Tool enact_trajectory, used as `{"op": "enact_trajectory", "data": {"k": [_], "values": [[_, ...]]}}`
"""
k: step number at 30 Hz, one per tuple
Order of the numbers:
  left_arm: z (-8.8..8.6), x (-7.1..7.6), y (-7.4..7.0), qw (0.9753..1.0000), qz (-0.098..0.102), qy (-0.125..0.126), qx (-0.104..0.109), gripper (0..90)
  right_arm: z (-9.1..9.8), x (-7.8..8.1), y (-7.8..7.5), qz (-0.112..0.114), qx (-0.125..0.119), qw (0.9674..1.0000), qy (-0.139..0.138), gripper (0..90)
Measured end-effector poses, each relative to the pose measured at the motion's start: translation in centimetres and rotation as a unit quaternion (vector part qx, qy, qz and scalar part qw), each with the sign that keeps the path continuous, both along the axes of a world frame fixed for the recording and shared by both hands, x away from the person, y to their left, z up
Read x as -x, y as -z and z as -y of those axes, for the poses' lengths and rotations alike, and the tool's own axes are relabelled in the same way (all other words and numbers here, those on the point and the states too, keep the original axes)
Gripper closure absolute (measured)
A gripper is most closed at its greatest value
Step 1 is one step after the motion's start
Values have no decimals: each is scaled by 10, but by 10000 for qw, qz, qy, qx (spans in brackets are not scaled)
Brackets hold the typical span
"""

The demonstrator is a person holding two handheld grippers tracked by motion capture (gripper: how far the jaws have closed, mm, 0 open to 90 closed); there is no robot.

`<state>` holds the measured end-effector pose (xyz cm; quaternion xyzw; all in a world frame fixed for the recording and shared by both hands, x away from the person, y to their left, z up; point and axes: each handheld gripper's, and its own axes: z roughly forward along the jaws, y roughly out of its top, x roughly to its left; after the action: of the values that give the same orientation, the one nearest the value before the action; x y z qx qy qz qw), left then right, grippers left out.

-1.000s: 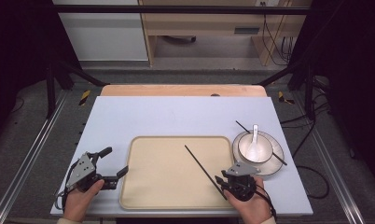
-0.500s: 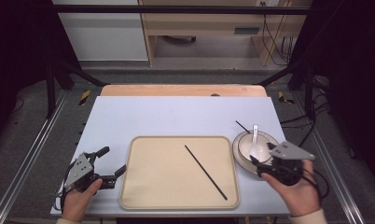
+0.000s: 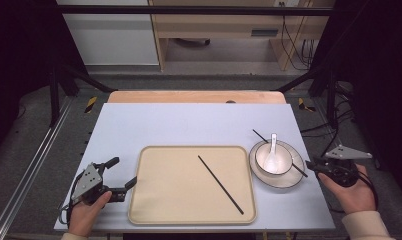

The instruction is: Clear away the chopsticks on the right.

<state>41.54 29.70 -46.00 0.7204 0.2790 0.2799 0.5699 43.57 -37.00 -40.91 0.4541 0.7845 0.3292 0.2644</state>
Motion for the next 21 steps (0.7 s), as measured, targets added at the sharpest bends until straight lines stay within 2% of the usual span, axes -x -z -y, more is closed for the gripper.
{"op": "enact_trajectory", "data": {"k": [4, 10, 16, 19, 21], "values": [[1, 0, 0, 10000, -4, 4, -12, 70, -5, -8, 18, -208, -264, 9993, -177, 666], [0, 0, 1, 10000, -26, 14, -17, 71, -14, -19, 36, -420, 4, 9985, -345, 665], [-1, 1, 1, 10000, -20, 17, -12, 72, -17, -24, 44, -549, 15, 9980, -329, 754], [-1, 1, 1, 10000, -19, 15, -17, 73, -17, -24, 44, -548, 45, 9977, -386, 836], [-1, 1, 1, 10000, -19, 13, -24, 73, -17, -23, 44, -546, 37, 9977, -392, 852]]}}
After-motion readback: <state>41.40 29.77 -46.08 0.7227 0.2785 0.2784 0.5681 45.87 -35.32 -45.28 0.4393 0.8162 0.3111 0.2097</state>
